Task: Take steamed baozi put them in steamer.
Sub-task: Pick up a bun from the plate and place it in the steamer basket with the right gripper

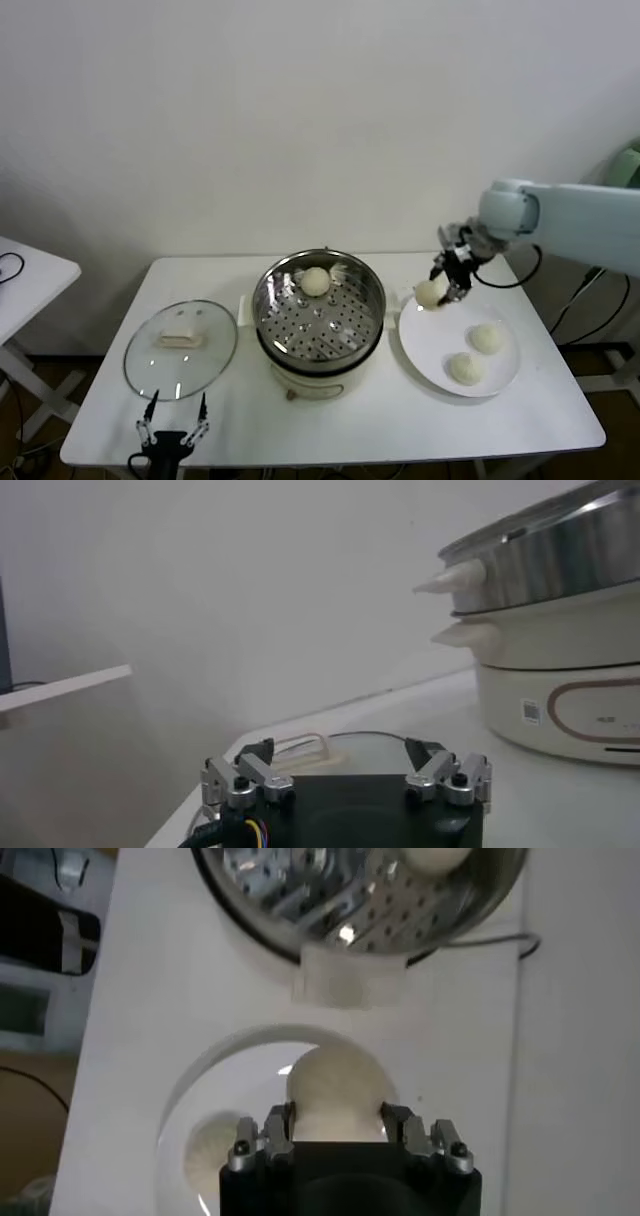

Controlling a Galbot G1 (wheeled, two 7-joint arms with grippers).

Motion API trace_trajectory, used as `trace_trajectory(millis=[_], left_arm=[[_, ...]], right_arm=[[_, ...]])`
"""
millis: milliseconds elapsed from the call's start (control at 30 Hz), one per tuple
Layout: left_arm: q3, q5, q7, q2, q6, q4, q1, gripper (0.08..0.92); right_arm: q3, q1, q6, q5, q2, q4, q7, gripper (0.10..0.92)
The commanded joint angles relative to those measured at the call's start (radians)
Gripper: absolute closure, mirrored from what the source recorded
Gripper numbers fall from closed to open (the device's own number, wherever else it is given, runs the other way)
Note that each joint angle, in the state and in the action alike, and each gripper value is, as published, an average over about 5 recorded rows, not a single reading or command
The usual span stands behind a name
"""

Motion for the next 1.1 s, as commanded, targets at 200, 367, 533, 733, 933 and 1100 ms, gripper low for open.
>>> trace_trajectory(millis=[200,367,533,733,933,1100], left_arm=[[0.010,0.016,0.002,-0.003,-0.012,-0.001,-0.011,0.177],[0.009,0.018,0.003,-0.007,-0.013,0.000,-0.015,0.177],[0.003,0.017,0.003,-0.006,-0.014,0.007,-0.014,0.177],[-0.003,0.018,0.003,-0.006,-0.017,0.018,-0.017,0.177],[-0.003,0.019,0.004,-0.006,-0.019,0.023,-0.020,0.177],[-0.003,0.025,0.005,-0.007,-0.020,0.029,-0.025,0.177]], right_arm=[[0.213,0.022,-0.164,0.236,0.229,0.115,0.124,0.431],[0.286,-0.172,-0.195,0.178,0.381,0.014,0.169,0.431],[0.308,-0.314,-0.194,0.081,0.508,-0.140,0.183,0.431],[0.300,-0.413,-0.166,-0.033,0.611,-0.315,0.168,0.430],[0.288,-0.452,-0.150,-0.071,0.639,-0.382,0.154,0.431],[0.290,-0.460,-0.149,-0.065,0.631,-0.371,0.145,0.431]])
